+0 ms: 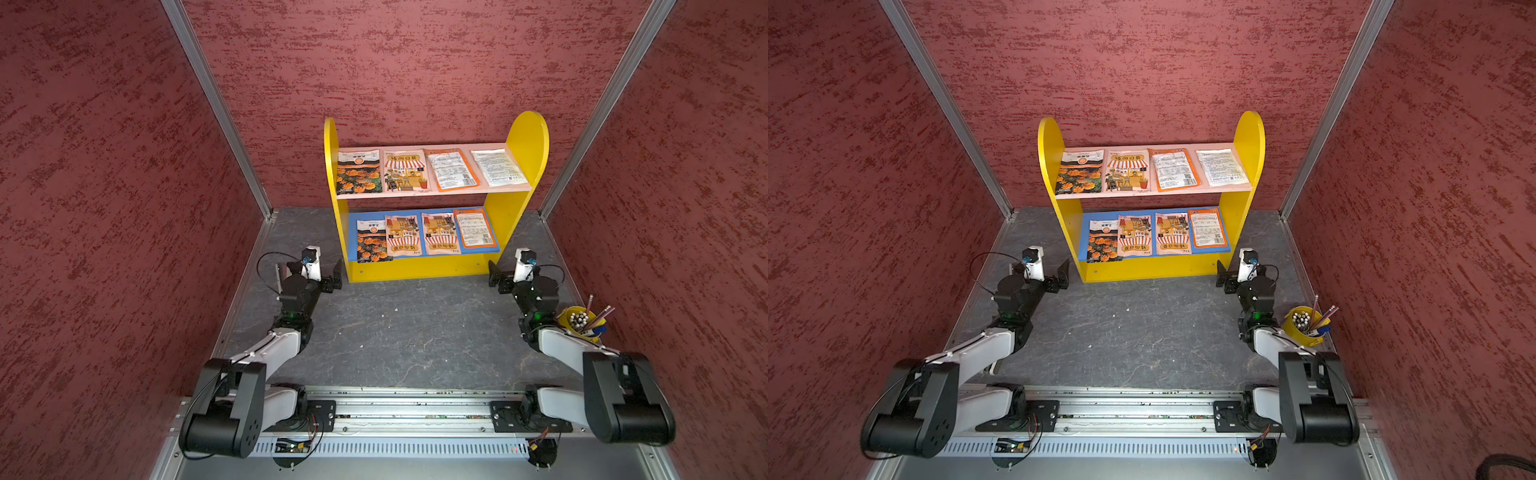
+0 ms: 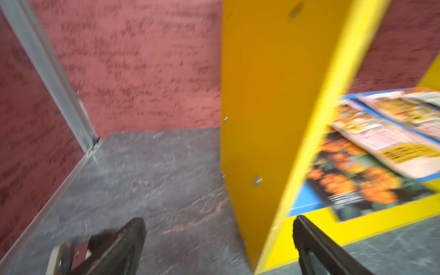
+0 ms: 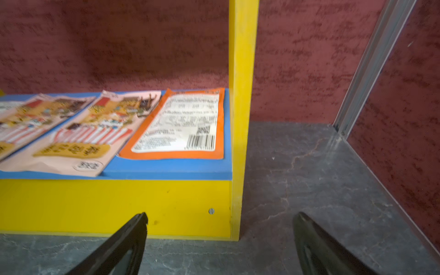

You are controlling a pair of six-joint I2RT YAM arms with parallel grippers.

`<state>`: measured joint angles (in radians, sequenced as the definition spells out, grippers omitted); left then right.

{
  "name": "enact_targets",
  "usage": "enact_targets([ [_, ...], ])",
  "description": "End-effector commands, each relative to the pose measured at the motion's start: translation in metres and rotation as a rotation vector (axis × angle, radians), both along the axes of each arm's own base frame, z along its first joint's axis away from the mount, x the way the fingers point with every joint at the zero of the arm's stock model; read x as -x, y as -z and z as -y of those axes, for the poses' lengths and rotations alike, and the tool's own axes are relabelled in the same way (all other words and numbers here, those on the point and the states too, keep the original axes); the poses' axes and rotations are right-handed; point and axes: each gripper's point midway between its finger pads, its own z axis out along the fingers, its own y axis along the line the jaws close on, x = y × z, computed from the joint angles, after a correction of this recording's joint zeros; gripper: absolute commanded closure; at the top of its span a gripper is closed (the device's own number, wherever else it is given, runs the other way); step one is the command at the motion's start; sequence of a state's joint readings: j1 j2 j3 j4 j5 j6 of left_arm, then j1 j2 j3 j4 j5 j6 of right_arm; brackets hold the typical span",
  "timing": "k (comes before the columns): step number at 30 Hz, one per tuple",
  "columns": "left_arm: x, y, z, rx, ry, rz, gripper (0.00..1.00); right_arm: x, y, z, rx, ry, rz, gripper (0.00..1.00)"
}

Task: Take the seed bag off the shelf
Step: Pick up the seed packet from the shelf.

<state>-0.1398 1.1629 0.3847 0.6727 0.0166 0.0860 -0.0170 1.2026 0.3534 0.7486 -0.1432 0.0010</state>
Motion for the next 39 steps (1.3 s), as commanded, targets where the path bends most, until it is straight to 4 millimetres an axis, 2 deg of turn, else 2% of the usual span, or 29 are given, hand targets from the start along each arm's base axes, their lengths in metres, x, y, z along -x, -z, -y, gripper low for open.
enact_targets([
  [1, 0.006, -0.011, 0.014, -0.054, -0.024, -0.062, 0.00, 0.010, -0.018, -0.005, -0.049, -0.002, -0.013, 0.02],
  [8, 0.033, -0.066, 0.087, -0.056, 0.115, -0.077, 0.00, 0.033, -0.092, -0.007, -0.102, 0.063, -0.016, 0.02],
  [11, 0.047, -0.082, 0.118, -0.037, 0.190, -0.120, 0.00, 0.039, -0.123, -0.009, -0.087, 0.096, -0.051, 0.01],
  [14, 0.062, -0.092, 0.150, -0.010, 0.291, -0.180, 0.00, 0.042, -0.156, -0.019, -0.070, 0.067, -0.067, 0.05],
  [17, 0.079, -0.102, 0.179, 0.024, 0.405, -0.229, 0.00, 0.043, -0.191, -0.032, -0.064, 0.017, -0.076, 0.02],
  [21, 0.099, -0.114, 0.205, 0.081, 0.510, -0.274, 0.00, 0.036, -0.233, -0.049, -0.036, -0.058, -0.100, 0.02],
  [25, 0.114, -0.120, 0.222, 0.114, 0.586, -0.308, 0.00, 0.023, -0.265, -0.063, -0.012, -0.114, -0.120, 0.02],
  [31, 0.125, -0.118, 0.238, 0.131, 0.629, -0.370, 0.00, -0.008, -0.290, -0.081, 0.033, -0.160, -0.155, 0.01],
  [39, 0.134, -0.116, 0.248, 0.133, 0.658, -0.385, 0.00, -0.065, -0.290, -0.082, 0.085, -0.100, -0.230, 0.02],
])
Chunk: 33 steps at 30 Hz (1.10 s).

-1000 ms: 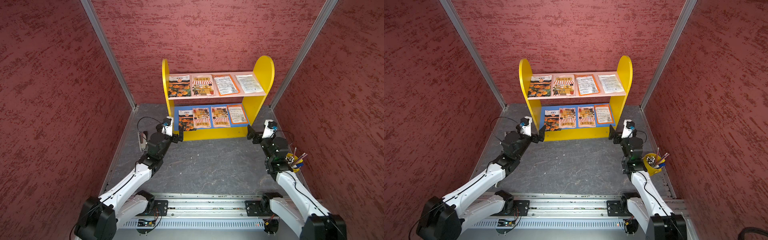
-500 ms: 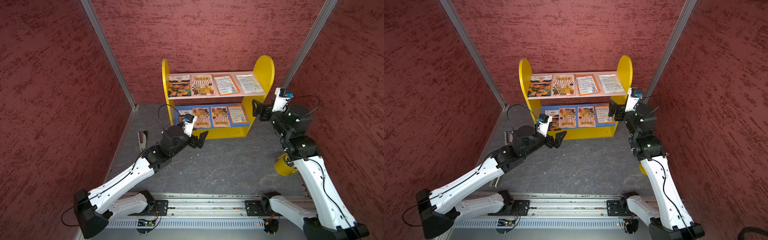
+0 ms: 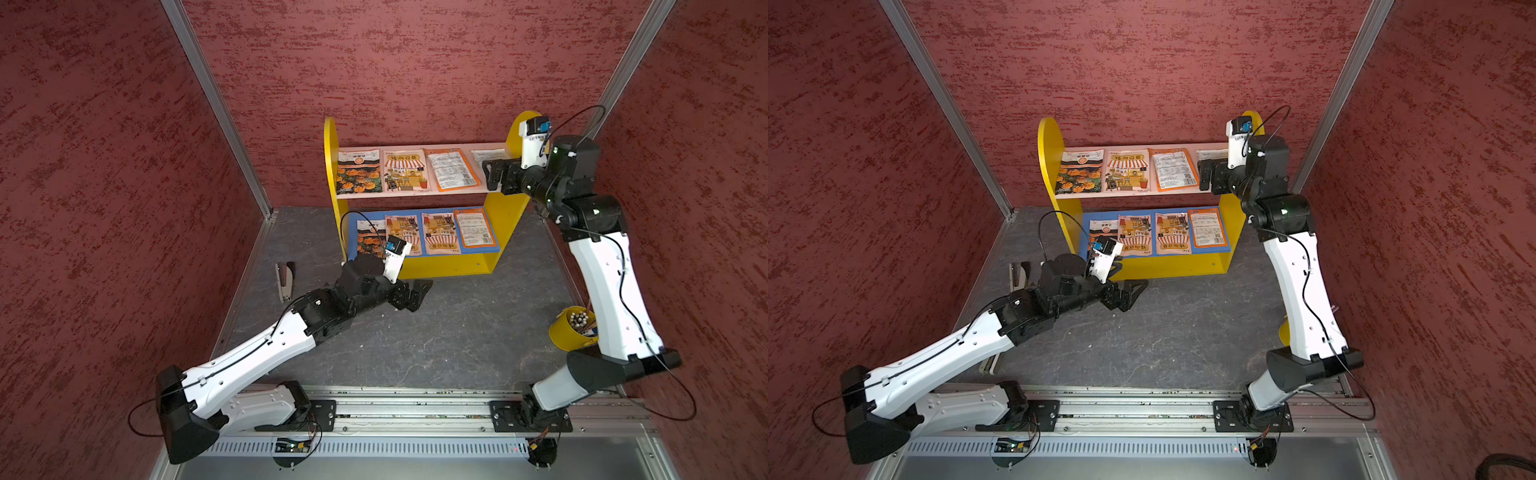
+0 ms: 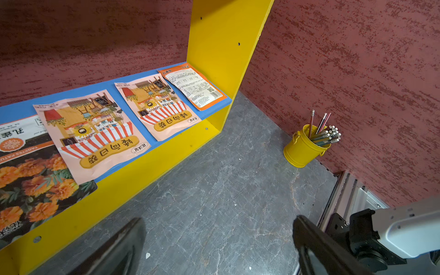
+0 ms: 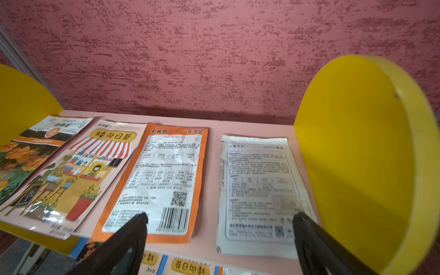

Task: Take the seed bag off the shelf
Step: Pick up the seed packet from the shelf.

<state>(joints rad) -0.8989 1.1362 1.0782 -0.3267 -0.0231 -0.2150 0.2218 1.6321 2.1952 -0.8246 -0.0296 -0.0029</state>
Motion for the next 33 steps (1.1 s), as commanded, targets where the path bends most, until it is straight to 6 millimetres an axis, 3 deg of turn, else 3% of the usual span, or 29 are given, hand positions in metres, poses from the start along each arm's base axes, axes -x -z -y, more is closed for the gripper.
enact_targets([
  [1, 0.005, -0.009, 0.005, 0.020, 0.014, -0.008, 0.00, -0.010, 0.013, 0.004, 0.059, 0.037, -0.073, 0.01],
  [7, 0.006, -0.007, 0.003, -0.002, 0.000, -0.004, 0.00, -0.040, 0.025, 0.008, 0.092, 0.093, -0.104, 0.04],
  [17, 0.006, 0.001, 0.001, -0.019, -0.011, -0.009, 0.00, -0.056, 0.050, 0.019, 0.112, 0.165, -0.165, 0.15],
  [33, 0.008, 0.007, -0.003, -0.007, -0.021, -0.015, 0.00, -0.013, 0.055, 0.023, 0.043, 0.164, -0.215, 0.28],
])
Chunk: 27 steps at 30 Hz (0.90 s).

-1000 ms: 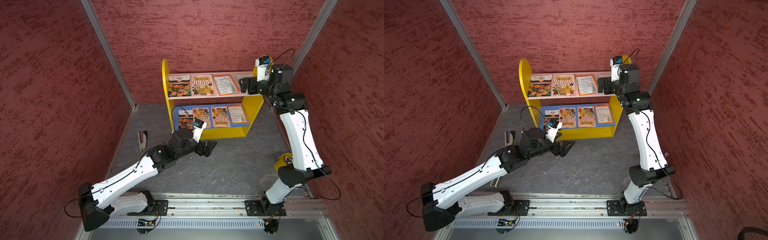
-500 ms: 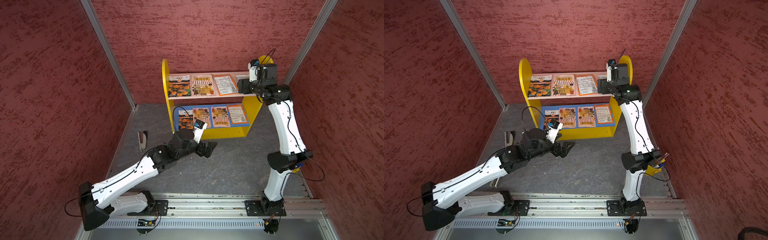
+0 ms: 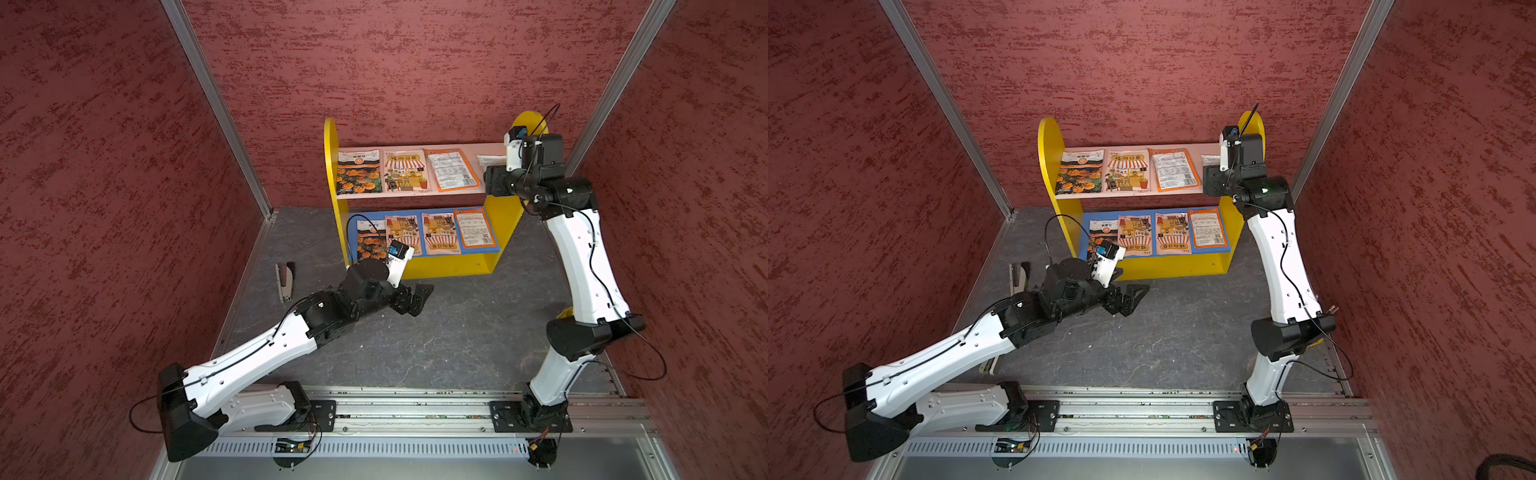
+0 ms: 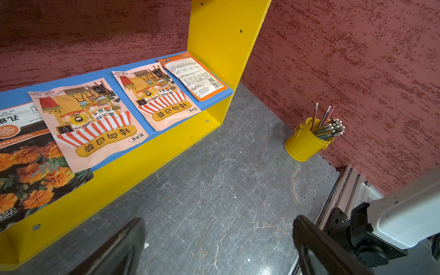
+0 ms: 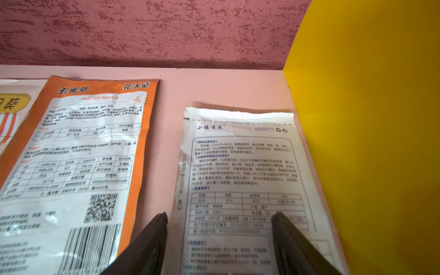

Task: Take the seed bag off the shelf
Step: Pick up the seed packet from the shelf.

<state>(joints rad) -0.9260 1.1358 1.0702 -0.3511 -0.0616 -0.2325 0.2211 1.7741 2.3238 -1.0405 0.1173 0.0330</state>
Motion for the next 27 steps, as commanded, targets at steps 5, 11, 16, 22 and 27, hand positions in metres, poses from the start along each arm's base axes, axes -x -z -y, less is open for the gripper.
enact_targets([
  [5, 0.004, -0.001, -0.005, 0.027, -0.012, 0.006, 0.00, 0.017, -0.012, -0.002, -0.043, -0.001, 0.037, 0.23],
  [11, 0.004, -0.005, -0.008, 0.036, -0.025, 0.013, 0.00, 0.034, -0.048, -0.002, -0.058, -0.029, 0.145, 0.13],
  [16, 0.001, -0.012, -0.012, 0.053, -0.049, 0.031, 0.00, 0.067, -0.065, 0.000, -0.140, -0.038, 0.188, 0.10],
  [22, -0.002, -0.023, -0.024, 0.067, -0.115, 0.042, 0.00, 0.105, -0.067, 0.012, -0.301, 0.029, 0.189, 0.12],
  [27, 0.001, -0.024, -0.032, 0.066, -0.126, 0.058, 0.00, 0.113, -0.049, 0.018, -0.447, 0.070, 0.162, 0.15],
])
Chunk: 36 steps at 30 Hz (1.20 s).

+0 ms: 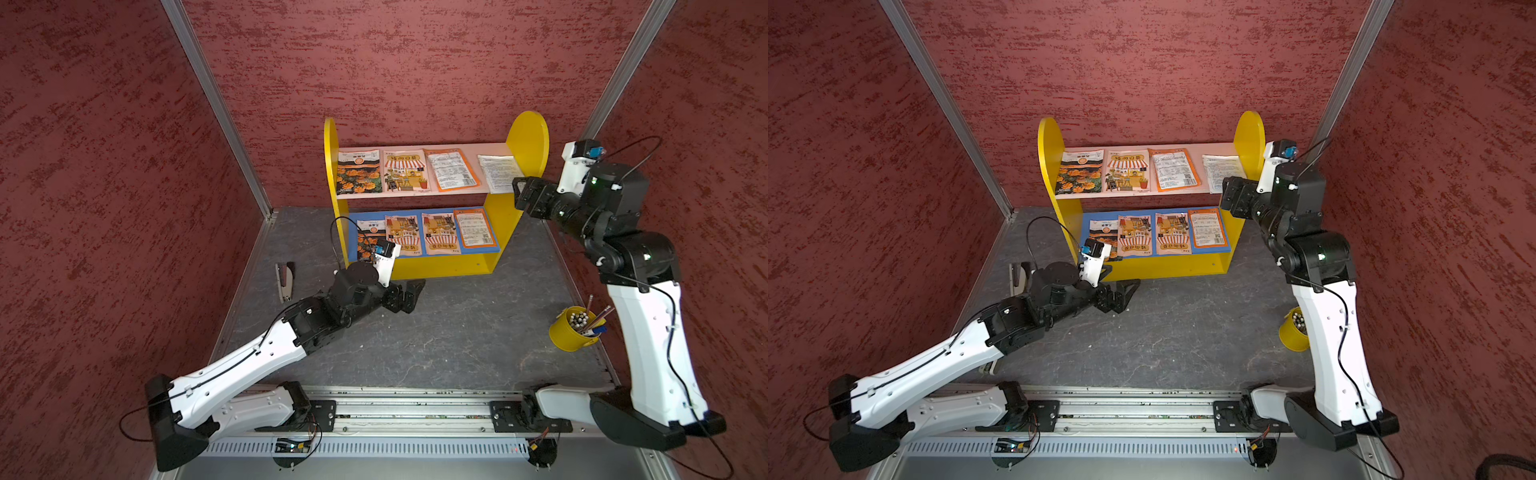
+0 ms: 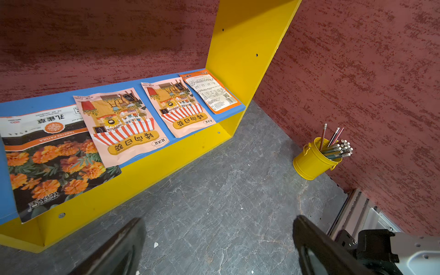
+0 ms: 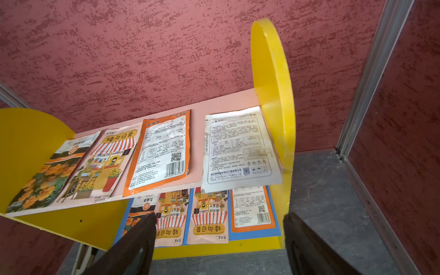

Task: Take the seed bag off the shelf
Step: Pick up the seed packet from the shelf.

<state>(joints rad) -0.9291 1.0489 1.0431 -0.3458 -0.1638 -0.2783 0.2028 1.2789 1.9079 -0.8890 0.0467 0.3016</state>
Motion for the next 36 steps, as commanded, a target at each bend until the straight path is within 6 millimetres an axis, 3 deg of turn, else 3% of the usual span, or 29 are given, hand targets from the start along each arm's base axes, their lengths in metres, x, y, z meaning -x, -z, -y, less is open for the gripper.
enact_targets([
  [1, 0.003, -0.005, -0.008, 0.012, -0.017, 0.026, 0.00, -0.009, 0.018, -0.002, -0.162, 0.003, -0.035, 0.16],
  [8, 0.011, -0.005, -0.015, 0.011, -0.006, 0.033, 0.00, -0.029, 0.050, 0.002, -0.371, -0.030, -0.073, 0.20],
  [13, 0.015, 0.002, -0.015, -0.012, 0.006, 0.010, 0.00, -0.047, 0.059, 0.004, -0.489, -0.077, -0.068, 0.23],
  [29, 0.015, 0.007, -0.011, -0.021, 0.027, 0.017, 0.00, -0.079, 0.059, 0.016, -0.572, -0.093, -0.033, 0.37],
  [36, 0.013, 0.010, -0.008, -0.029, 0.031, 0.012, 0.00, -0.083, 0.060, 0.023, -0.577, -0.077, -0.023, 0.56],
])
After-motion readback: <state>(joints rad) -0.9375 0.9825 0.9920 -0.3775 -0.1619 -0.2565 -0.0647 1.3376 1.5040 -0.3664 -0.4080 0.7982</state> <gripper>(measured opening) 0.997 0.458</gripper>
